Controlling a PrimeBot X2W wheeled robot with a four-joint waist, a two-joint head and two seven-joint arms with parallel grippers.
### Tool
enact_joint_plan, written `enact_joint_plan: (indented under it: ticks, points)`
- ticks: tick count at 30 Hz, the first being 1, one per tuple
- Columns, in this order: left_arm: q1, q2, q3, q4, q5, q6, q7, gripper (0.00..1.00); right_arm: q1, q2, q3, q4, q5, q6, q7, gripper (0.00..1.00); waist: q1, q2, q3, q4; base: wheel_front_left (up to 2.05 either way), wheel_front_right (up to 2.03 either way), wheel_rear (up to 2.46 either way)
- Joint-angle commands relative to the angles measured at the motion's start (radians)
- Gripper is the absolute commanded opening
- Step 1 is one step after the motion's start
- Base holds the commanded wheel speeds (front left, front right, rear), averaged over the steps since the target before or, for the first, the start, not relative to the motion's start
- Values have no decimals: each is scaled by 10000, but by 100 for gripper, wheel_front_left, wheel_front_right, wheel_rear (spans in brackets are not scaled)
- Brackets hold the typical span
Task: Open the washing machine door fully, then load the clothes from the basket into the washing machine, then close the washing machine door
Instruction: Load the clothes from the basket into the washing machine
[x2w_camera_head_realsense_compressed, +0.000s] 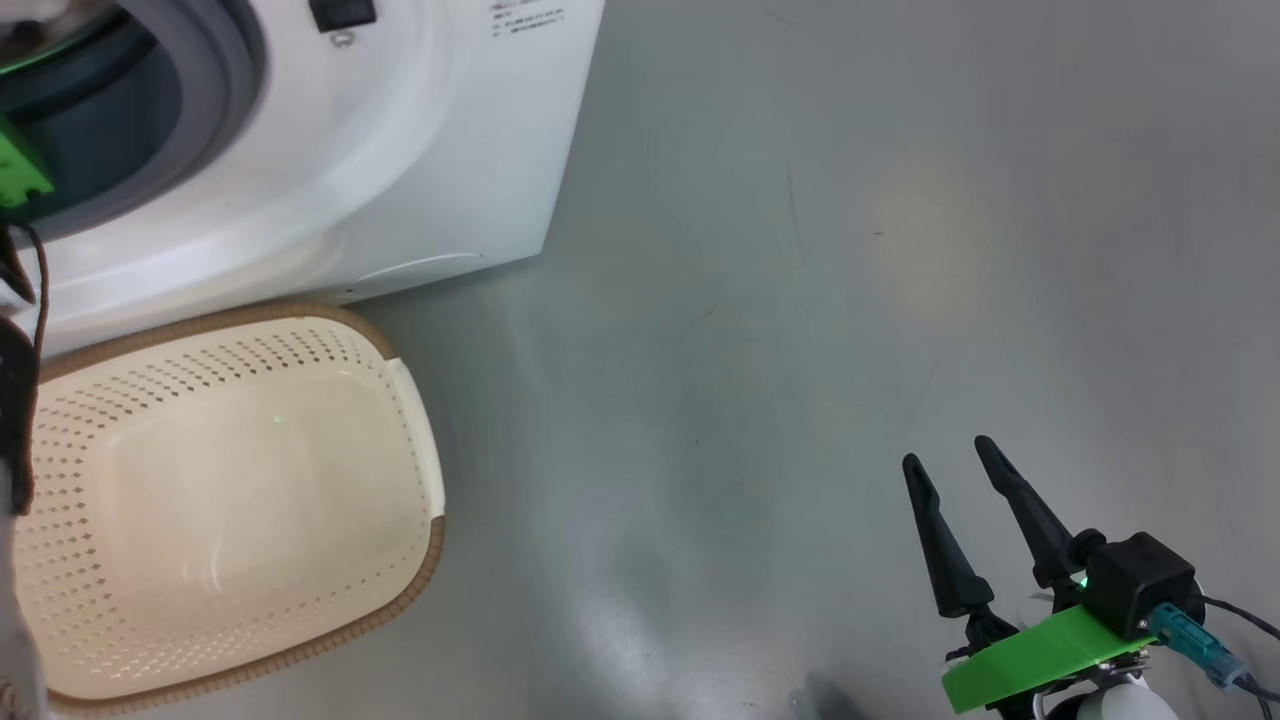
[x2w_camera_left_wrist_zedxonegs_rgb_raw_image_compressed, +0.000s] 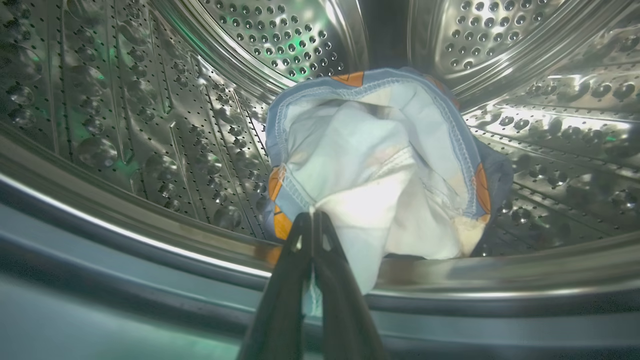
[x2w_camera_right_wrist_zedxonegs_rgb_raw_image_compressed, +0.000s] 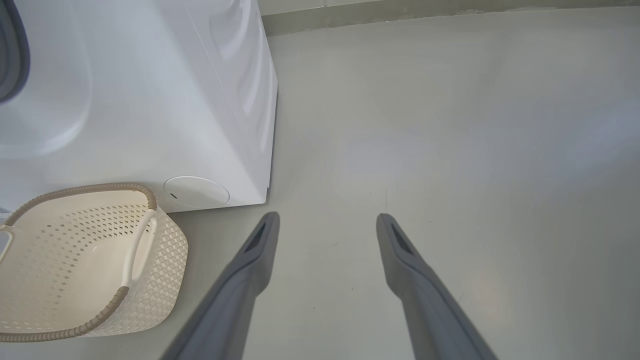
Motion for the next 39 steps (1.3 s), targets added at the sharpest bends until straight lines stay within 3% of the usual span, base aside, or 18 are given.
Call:
enact_joint_plan:
  ticks: [1, 10, 18, 33, 36, 38, 39]
  points:
    - [-241, 463, 143, -311, -88, 203, -131, 0, 300, -162, 206, -230, -128, 16, -49, 100, -1, -1, 43, -44, 0, 0, 0]
    - [-13, 438, 772, -1969, -477, 841, -234, 0, 738, -147, 85, -336, -116, 16, -49, 100, -1, -1, 449, -226, 0, 0, 0]
    - [456, 445, 1229, -3891, -516, 1065, -237, 0, 906, -50, 75, -452, -79, 16, -49, 100, -1, -1, 990, -523, 0, 0, 0]
    - [-765, 761, 596, -2598, -393, 172, 473, 0, 872, 177, 172, -525, -39, 16, -49, 100, -1, -1, 1364, -800, 0, 0, 0]
    - [-1017, 901, 587, -2232, -420, 61, 379, 43, 813, 203, 192, -507, -26, 16, -49, 100, -1, -1, 1362, -800, 0, 0, 0]
    - [-1150, 996, 570, -2006, -409, 32, 270, 95, 777, 211, 202, -493, -23, 16, -49, 100, -1, -1, 1330, -791, 0, 0, 0]
    - [-1210, 1038, 582, -1906, -420, 30, 206, 100, 763, 211, 201, -489, -23, 16, -49, 100, -1, -1, 1311, -786, 0, 0, 0]
